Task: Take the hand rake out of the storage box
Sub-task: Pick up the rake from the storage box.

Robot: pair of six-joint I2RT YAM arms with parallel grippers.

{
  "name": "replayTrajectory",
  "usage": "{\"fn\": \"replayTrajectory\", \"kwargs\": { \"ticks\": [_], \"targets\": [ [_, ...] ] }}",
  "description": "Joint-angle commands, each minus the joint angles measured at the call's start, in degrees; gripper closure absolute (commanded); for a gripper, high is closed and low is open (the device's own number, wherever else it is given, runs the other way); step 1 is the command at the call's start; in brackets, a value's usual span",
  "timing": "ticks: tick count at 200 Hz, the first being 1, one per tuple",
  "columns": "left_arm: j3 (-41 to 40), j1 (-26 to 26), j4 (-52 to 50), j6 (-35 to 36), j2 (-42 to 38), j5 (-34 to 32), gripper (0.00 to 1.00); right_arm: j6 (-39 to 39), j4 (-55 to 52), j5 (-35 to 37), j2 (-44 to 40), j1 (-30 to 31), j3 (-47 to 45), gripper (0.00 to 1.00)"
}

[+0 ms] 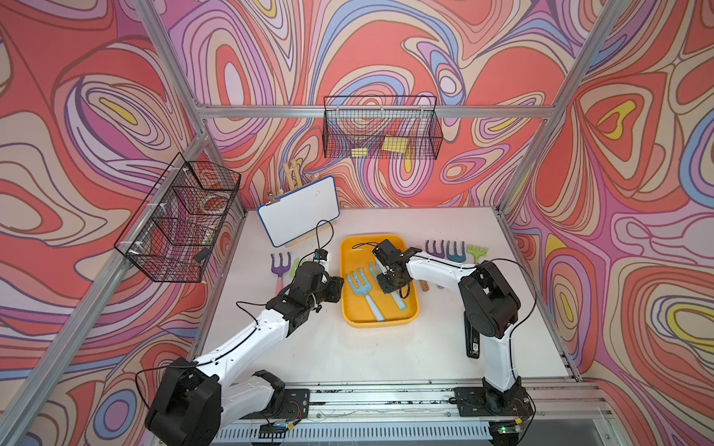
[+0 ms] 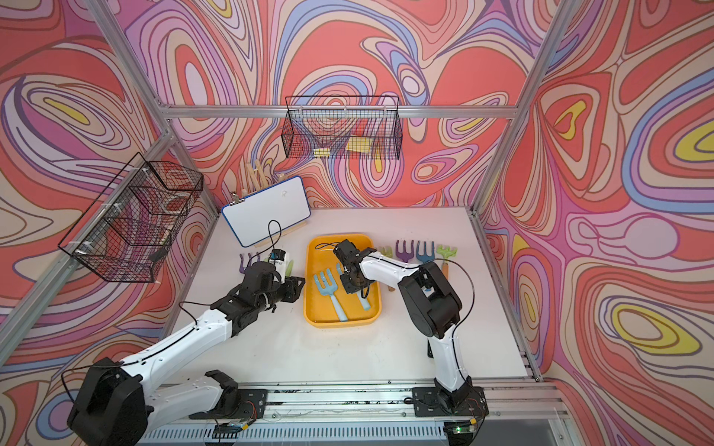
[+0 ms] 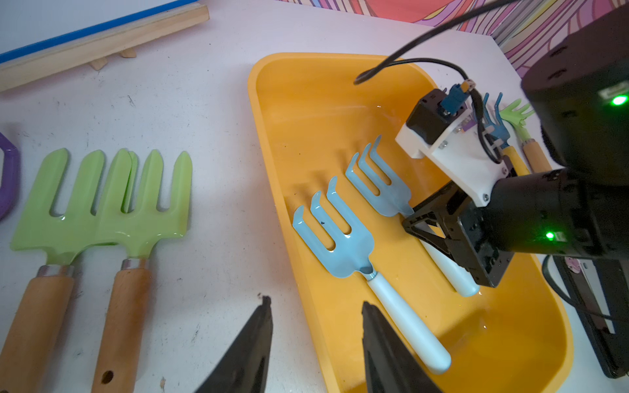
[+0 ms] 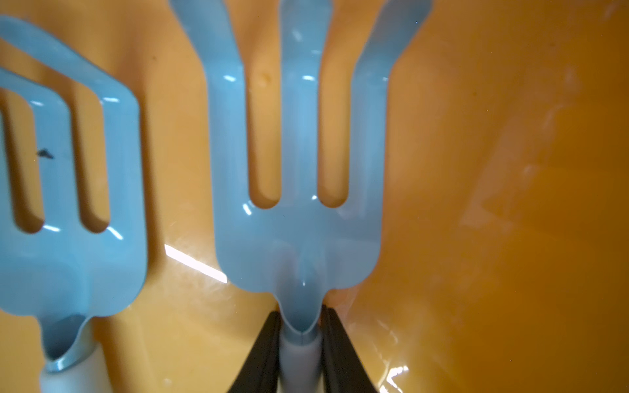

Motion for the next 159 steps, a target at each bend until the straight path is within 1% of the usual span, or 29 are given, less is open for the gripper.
{"fn": "replayTrajectory", "kwargs": {
  "ticks": [1, 28, 46, 69, 90, 103, 114, 159],
  "targets": [
    [1.2, -0.3, -0.6, -0.1, -0.4, 0.5, 0.52, -0.6, 2.6, 0.4, 1.2, 0.5, -0.6, 0.79],
    [1.1, -0.3, -0.6, -0.2, -0.5, 0.5, 0.52, -0.9, 4.2, 1.9, 0.4, 0.6, -1.4, 0.80],
    [1.1, -0.3, -0.6, -0.2, -0.6, 0.5, 0.52, -1.0, 4.7, 2.6, -0.2, 0.6, -1.8, 0.69],
    [1.1, -0.4, -0.6, -0.2, -0.6, 0.5, 0.52, -1.0, 1.3, 2.2, 1.1, 0.7, -0.3, 0.57],
    [1.1, -0.4, -0.7, -0.2, -0.4, 0.5, 0.52, -0.7, -1.3, 1.3, 2.4, 0.6, 0.9, 0.48],
    [1.2, -0.4, -0.6, -0.1, -0.4, 0.5, 0.52, -0.6, -2.7, 1.4, 2.9, 0.6, 1.6, 0.45],
    [1.3, -0.5, -0.7, -0.2, -0.4, 0.5, 0.52, -0.5, -3.7, 1.2, 3.0, 0.6, 1.9, 0.44],
    [1.1, -0.5, -0.7, -0.1, -0.5, 0.1, 0.52, -0.2, -7.4, 0.5, 2.0, 0.6, 2.2, 0.44]
  ]
}}
